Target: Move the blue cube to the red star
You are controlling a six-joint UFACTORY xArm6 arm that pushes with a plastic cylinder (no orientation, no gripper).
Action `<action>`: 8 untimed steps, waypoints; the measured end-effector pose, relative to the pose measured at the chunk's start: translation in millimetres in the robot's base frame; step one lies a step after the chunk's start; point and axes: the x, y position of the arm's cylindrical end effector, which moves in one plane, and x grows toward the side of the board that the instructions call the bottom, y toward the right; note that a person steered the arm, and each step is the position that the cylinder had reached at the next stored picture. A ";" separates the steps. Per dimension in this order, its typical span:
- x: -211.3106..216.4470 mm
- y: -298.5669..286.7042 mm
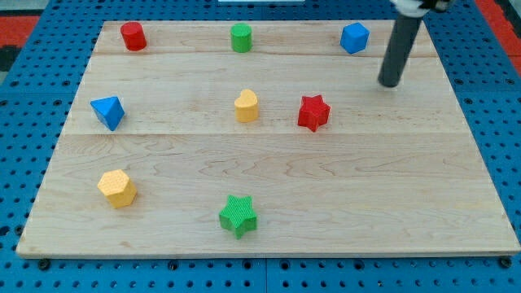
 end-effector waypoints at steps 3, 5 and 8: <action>-79.5 83.9; -110.0 -17.4; -76.2 -119.1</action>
